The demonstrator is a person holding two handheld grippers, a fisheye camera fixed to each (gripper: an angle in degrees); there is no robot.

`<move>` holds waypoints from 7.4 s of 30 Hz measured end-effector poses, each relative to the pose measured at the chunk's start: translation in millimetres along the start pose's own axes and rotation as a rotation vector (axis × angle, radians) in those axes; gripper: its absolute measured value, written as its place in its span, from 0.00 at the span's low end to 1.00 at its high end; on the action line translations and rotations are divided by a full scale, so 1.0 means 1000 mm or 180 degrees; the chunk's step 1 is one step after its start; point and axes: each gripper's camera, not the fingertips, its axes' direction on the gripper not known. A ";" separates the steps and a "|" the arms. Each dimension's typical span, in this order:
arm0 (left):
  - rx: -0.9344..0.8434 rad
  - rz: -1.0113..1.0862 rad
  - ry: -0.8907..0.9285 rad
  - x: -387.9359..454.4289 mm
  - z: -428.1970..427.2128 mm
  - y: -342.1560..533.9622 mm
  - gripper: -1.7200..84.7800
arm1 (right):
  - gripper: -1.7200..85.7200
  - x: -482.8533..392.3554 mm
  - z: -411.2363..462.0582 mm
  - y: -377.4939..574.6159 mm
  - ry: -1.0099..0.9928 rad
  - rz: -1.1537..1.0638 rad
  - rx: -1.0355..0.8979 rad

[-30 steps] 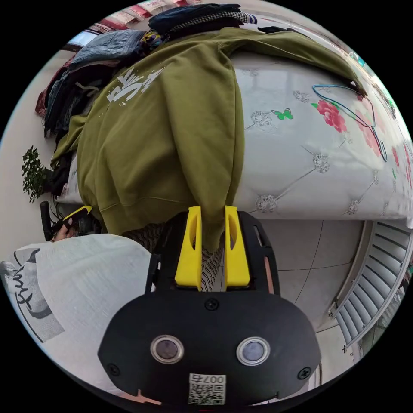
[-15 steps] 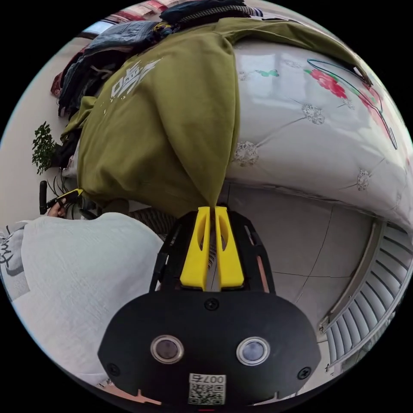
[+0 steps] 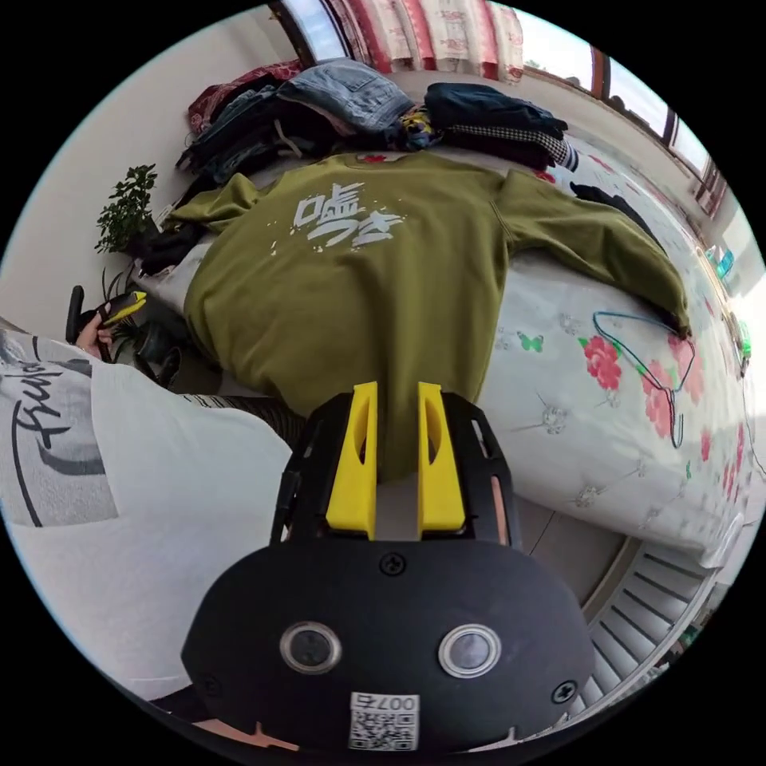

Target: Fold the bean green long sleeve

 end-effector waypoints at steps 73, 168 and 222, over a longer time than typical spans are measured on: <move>-0.0727 0.2659 0.0298 0.359 0.212 -0.177 0.08 | 0.08 0.165 0.008 -0.078 0.0176 0.1876 0.0436; -0.1403 0.0787 -0.0113 0.109 0.146 0.043 0.15 | 0.09 0.056 0.066 -0.034 -0.0205 0.1346 -0.0472; 0.0007 0.0705 0.3157 0.025 0.012 -0.089 0.03 | 0.04 0.253 -0.060 0.005 -0.3473 0.1783 0.1364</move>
